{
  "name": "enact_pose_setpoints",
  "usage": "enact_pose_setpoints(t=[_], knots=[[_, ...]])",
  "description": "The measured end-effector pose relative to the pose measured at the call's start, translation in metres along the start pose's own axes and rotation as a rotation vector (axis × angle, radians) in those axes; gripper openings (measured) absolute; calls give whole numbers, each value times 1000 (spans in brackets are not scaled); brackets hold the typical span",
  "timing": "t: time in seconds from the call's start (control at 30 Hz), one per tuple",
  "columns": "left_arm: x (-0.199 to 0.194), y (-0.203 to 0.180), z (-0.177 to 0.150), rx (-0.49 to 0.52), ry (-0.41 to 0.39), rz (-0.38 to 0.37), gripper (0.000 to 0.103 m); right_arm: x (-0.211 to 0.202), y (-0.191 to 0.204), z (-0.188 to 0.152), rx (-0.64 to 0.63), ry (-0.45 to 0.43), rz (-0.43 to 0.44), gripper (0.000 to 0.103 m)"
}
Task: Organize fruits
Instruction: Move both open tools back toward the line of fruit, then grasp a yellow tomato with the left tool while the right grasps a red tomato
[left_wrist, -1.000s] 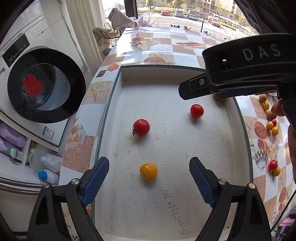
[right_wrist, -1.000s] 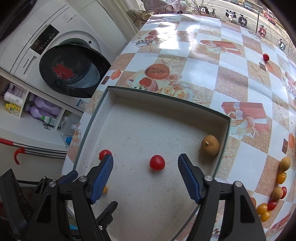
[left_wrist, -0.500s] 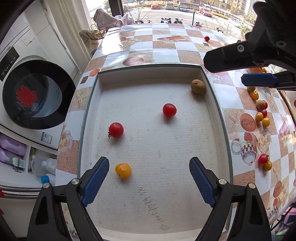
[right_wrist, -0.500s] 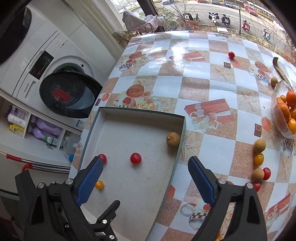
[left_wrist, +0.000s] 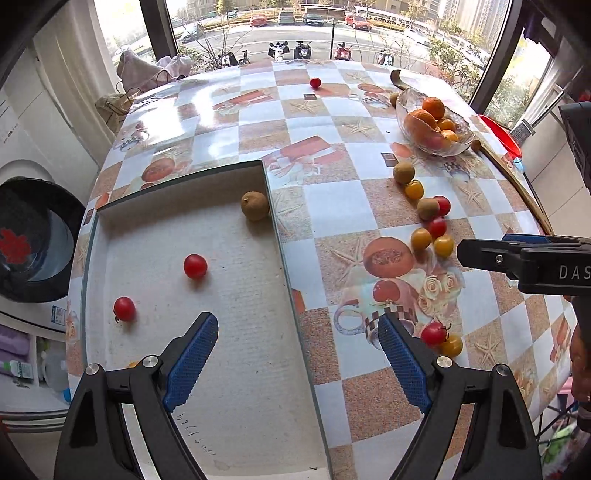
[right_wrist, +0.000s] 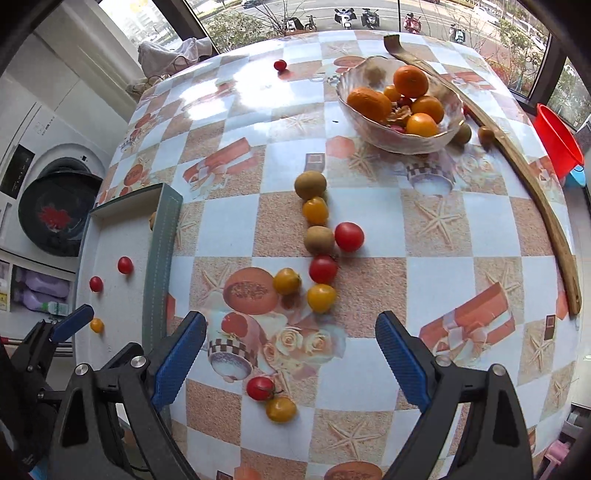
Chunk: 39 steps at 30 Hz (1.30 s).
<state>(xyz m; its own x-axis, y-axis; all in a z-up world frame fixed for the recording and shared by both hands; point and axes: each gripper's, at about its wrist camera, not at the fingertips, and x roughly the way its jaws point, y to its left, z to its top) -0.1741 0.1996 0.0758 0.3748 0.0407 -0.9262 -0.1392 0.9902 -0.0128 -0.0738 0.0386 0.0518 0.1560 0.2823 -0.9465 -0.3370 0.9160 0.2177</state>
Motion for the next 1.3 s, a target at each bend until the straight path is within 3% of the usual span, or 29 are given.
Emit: enact_pose_setpoints(t=[0.3, 0.53, 0.7, 0.9, 1.1, 1.3], knots=[[20, -50, -5, 82, 51, -57, 89, 13, -33, -11, 21, 34, -45, 95], [32, -47, 18, 21, 30, -42, 89, 22, -29, -1, -4, 28, -20, 92], [38, -37, 26, 25, 34, 0, 89, 31, -22, 5, -40, 47, 20, 68], [44, -33, 26, 20, 49, 21, 89, 40, -5, 9, -123, 40, 36, 58], [47, -35, 27, 27, 53, 44, 89, 42, -1, 14, -180, 32, 35, 27], [48, -40, 32, 27, 57, 46, 89, 32, -8, 14, -177, 8, 29, 24]])
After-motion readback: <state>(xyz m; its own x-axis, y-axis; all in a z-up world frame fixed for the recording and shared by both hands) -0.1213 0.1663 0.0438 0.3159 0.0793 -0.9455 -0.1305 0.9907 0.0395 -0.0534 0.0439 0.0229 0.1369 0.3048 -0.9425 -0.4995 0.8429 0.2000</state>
